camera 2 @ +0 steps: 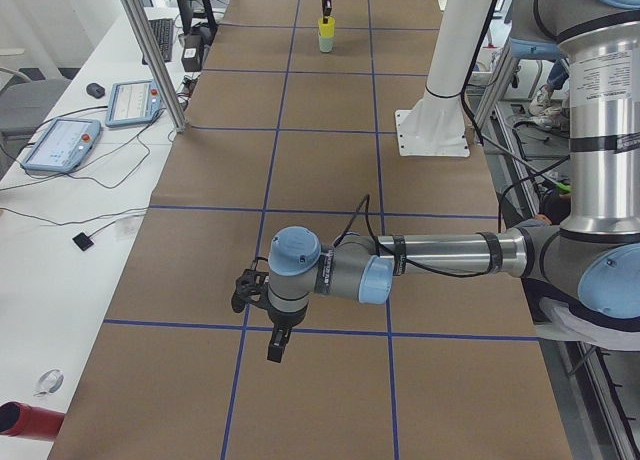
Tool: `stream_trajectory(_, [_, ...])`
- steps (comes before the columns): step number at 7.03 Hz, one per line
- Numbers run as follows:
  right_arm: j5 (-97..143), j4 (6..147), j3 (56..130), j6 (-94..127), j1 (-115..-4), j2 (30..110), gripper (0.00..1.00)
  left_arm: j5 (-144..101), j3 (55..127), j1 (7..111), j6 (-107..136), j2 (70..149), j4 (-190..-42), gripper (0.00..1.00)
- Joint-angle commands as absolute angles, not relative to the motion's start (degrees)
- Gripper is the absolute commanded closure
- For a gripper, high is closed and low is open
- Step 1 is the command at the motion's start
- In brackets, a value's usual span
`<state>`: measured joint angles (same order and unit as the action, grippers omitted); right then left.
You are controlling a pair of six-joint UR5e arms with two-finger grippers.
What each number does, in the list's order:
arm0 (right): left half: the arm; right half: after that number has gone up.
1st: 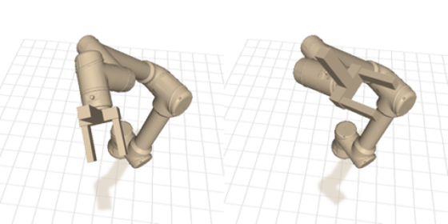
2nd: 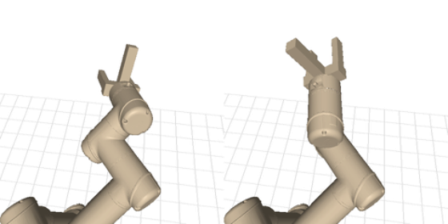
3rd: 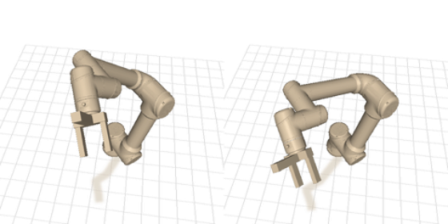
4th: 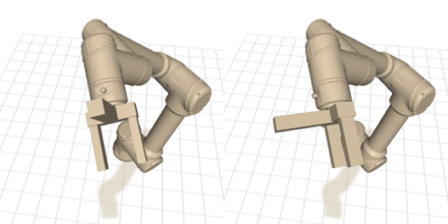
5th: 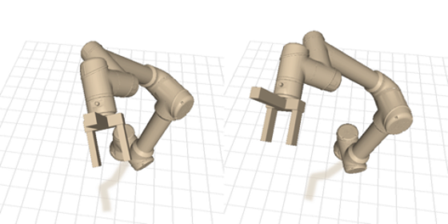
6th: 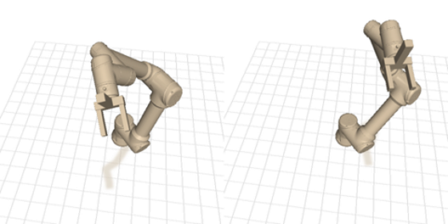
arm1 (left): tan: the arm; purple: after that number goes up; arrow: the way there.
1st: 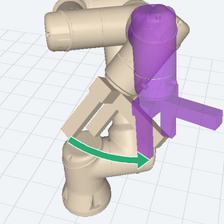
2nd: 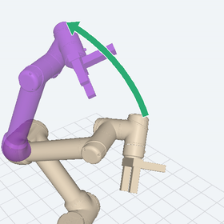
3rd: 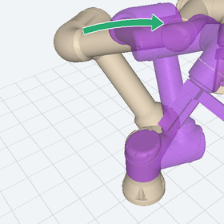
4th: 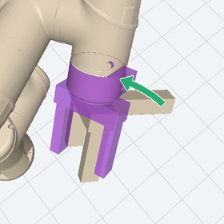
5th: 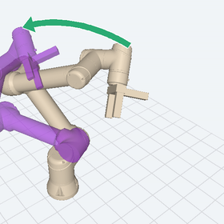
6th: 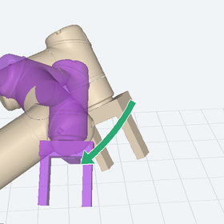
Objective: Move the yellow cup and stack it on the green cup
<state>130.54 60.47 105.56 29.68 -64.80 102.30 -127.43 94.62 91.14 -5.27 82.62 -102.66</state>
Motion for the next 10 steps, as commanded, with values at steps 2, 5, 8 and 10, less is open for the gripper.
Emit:
stream_trajectory(2, [130.34, 60.47, 105.47, 29.88, -64.51, 101.08, 0.0, -127.44, 94.57, 91.14, -5.27, 82.35, -102.74, 0.0])
stream_trajectory(5, [131.22, 65.35, 104.51, 28.4, -68.62, 96.78, 0.0, -129.1, 94.4, 91.14, -5.27, 81.21, -102.74, 0.0])
stream_trajectory(8, [131.31, 89.98, 104.94, -0.15, -81.77, 92.83, 0.0, -129.37, 94.48, 91.14, -5.36, 79.98, -102.74, 0.0])
stream_trajectory(10, [127.99, 100.0, 102.84, -12.45, -87.43, 94.46, 0.0, -129.46, 94.48, 91.14, -5.62, 79.63, -102.48, 0.0])
